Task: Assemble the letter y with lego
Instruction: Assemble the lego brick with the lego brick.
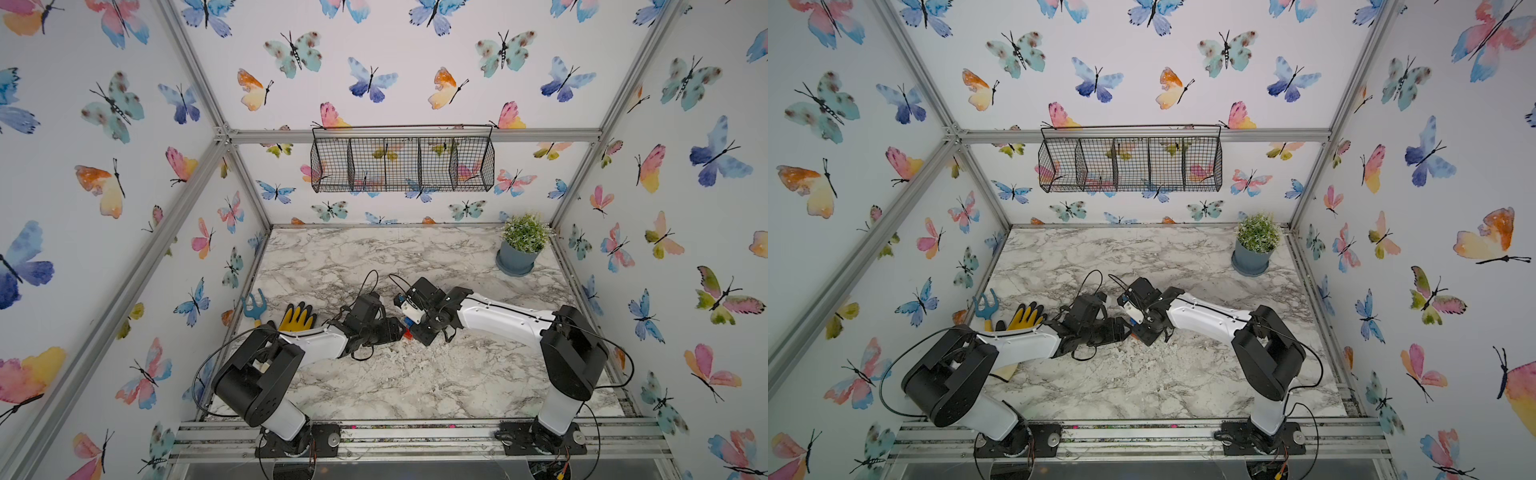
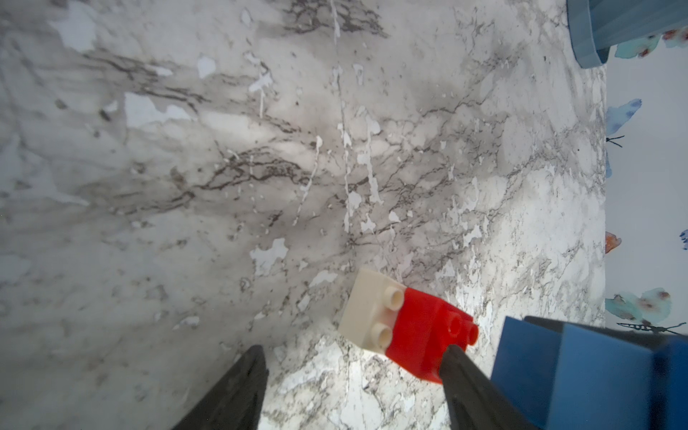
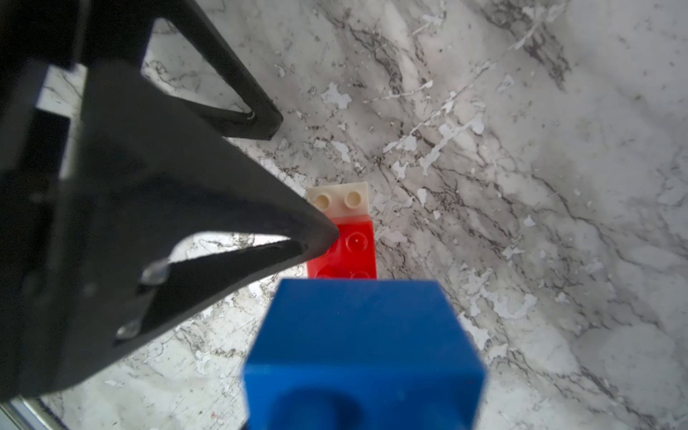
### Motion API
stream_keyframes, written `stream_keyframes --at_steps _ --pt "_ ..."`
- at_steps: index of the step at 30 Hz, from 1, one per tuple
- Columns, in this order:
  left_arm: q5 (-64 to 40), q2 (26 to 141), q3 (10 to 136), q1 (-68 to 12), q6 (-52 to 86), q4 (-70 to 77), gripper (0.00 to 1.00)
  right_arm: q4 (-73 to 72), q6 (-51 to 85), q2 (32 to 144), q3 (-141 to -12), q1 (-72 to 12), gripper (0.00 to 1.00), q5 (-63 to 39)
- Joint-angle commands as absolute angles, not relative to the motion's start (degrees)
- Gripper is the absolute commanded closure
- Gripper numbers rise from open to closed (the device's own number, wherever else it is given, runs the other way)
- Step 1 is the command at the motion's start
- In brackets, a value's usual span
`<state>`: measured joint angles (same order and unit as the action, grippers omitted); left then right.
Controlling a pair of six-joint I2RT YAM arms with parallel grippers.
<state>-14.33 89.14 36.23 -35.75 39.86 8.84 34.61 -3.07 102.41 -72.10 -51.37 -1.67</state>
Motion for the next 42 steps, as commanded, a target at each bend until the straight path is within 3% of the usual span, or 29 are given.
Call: stream_keyframes --at_steps 1,42 --pt "-11.7 92.2 34.5 -35.9 39.6 1.1 0.27 35.0 -4.1 104.1 -73.8 -51.8 0.71 -1.9" --pt "-12.5 90.6 32.3 -35.8 40.5 3.4 0.29 42.3 -6.5 111.4 -78.2 -54.5 0.72 1.8"
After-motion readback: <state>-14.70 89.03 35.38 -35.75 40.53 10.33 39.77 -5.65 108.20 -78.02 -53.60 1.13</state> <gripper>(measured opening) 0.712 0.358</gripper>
